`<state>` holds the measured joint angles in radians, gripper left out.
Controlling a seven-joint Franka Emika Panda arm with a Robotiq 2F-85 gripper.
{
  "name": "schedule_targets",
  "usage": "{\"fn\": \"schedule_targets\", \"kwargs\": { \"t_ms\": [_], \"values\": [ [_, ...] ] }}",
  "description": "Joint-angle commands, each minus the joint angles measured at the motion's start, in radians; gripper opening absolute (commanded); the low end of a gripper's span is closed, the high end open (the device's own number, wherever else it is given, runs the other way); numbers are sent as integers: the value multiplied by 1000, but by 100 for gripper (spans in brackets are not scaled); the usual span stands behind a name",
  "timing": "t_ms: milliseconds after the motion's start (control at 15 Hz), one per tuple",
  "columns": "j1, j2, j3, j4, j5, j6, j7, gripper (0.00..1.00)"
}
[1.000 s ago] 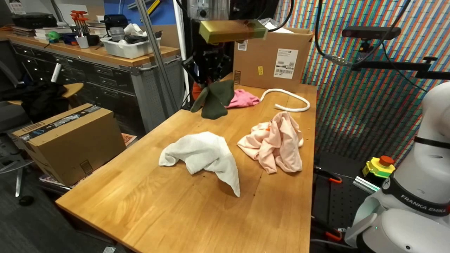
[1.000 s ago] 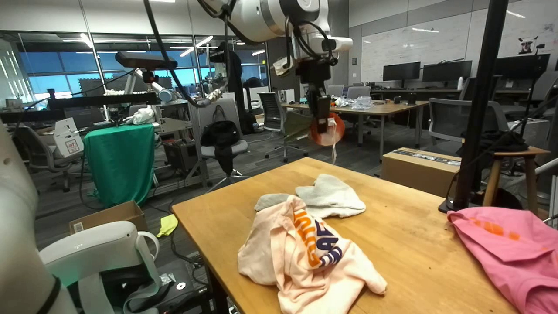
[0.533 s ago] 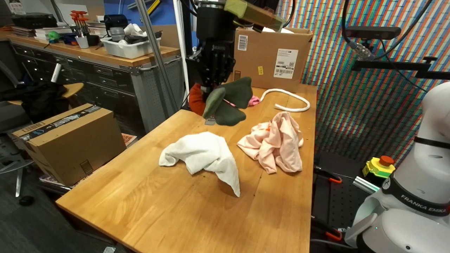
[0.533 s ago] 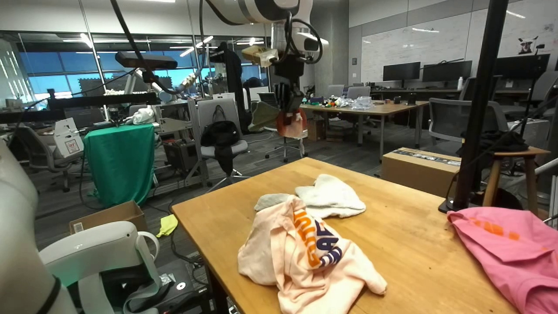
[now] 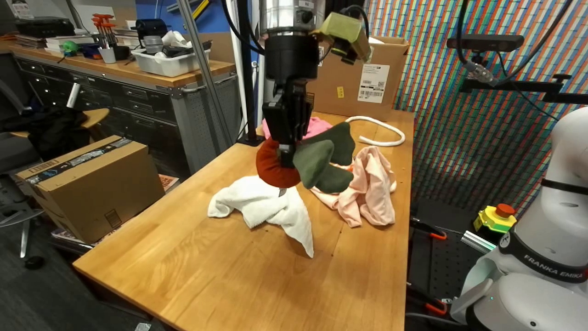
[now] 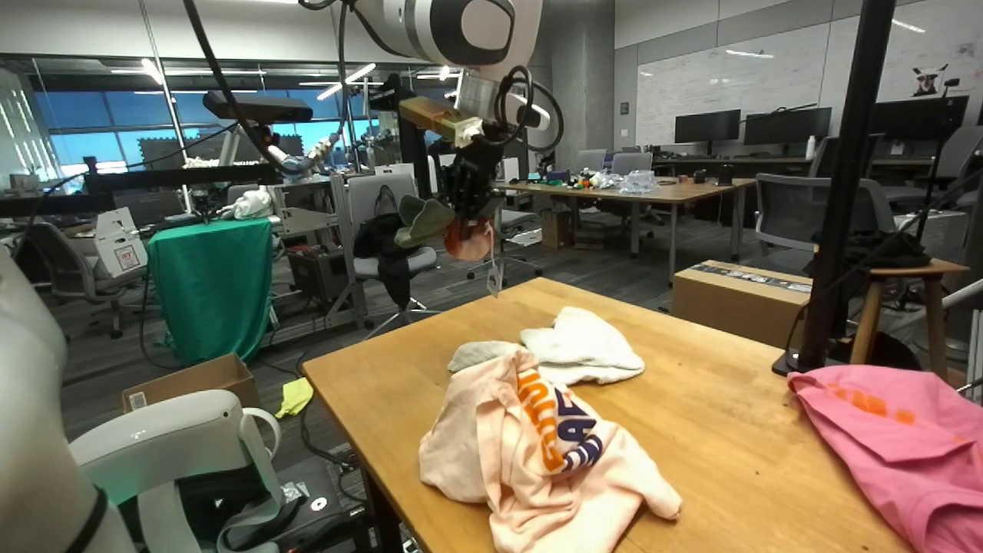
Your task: Separate the items on the table.
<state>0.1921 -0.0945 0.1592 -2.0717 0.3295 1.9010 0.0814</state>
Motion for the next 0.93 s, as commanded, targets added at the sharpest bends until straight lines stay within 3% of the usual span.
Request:
{"fn": "schedule_targets", "kwargs": {
  "t_ms": [0,867],
  "values": [
    [9,35,27,21,-37,14,-27,5],
    [92,328,111,313,-218,-117,-43,5]
  ]
}}
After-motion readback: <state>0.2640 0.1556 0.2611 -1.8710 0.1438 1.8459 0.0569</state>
